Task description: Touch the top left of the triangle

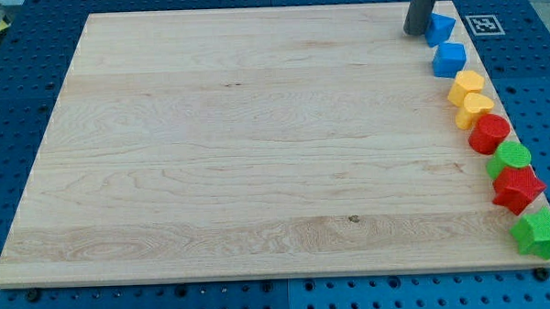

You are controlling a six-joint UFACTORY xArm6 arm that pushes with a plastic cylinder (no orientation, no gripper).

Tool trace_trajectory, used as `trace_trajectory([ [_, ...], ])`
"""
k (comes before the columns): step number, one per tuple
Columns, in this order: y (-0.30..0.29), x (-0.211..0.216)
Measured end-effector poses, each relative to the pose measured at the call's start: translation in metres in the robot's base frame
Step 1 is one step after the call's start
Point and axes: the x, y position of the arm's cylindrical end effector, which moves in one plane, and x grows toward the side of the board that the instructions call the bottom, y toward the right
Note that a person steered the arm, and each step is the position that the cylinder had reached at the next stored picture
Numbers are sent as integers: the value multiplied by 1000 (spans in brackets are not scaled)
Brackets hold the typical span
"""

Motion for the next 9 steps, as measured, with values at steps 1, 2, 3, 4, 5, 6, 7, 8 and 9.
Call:
trace_trajectory([
  [1, 0, -17],
  [2, 0, -17],
  [3, 0, -17],
  [4, 1, -17],
  [5, 2, -17],
  [6, 2, -17],
  [7, 4, -17],
  [8, 7, -17],
  [9, 8, -17],
])
